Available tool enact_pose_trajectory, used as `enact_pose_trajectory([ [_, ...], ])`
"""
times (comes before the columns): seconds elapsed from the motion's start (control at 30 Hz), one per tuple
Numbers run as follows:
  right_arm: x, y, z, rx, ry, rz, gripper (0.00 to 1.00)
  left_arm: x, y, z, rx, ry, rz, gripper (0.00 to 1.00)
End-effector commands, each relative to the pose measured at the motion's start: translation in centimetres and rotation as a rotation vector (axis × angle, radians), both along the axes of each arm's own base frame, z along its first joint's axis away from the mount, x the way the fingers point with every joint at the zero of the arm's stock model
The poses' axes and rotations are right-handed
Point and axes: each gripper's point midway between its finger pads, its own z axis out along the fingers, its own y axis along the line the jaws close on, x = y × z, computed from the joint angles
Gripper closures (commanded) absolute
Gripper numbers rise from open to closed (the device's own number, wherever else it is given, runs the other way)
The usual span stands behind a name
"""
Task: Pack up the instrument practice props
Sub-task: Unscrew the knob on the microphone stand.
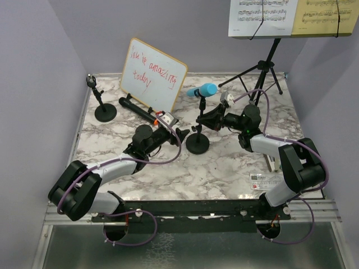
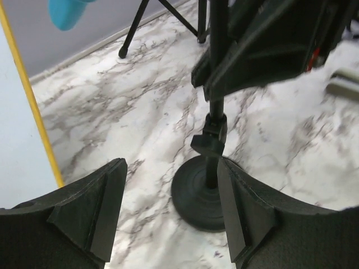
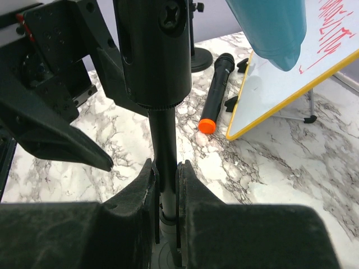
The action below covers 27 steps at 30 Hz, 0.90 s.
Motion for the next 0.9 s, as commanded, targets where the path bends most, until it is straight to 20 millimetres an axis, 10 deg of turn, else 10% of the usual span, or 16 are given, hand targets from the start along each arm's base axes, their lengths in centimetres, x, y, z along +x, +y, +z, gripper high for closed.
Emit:
enact_pose_trajectory([
  [0.0,-0.6,-0.5,-3.7,-0.050,0.055,0.014,1.00,-1.1,-0.7,-2.1,0.290,-0.308,-0.112,0.28],
  [0.87,-1.1,-0.7,-3.8,-0.079,0.028,0.029,1.00,-0.5,-5.0,-2.2,0.521,-0.713,-0.192,0.39],
])
